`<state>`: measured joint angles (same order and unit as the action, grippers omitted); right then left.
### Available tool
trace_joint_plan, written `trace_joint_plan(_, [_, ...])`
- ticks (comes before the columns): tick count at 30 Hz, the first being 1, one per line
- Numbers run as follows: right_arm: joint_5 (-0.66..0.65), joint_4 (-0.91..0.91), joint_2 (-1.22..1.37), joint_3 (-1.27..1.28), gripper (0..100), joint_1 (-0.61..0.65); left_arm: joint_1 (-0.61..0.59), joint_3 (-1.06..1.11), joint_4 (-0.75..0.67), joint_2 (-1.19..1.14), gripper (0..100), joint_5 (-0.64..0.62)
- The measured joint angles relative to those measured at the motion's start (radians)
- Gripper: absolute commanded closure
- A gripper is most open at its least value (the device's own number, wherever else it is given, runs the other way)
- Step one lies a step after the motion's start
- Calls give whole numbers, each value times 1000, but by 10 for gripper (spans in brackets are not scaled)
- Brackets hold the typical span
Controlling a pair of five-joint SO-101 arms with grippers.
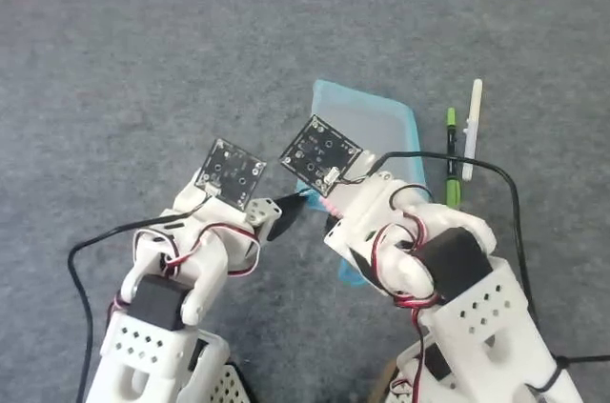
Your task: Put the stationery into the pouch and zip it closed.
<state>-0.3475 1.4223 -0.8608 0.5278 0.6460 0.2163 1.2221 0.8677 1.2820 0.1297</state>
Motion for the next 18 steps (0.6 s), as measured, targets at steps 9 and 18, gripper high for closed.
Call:
trace_joint_plan(9, [-28,135,-3,-158,992,9,0,35,-54,0,688,0])
trace_joint_plan(18, [-54,264,41,-250,992,121,5,35,-78,3,688,-51])
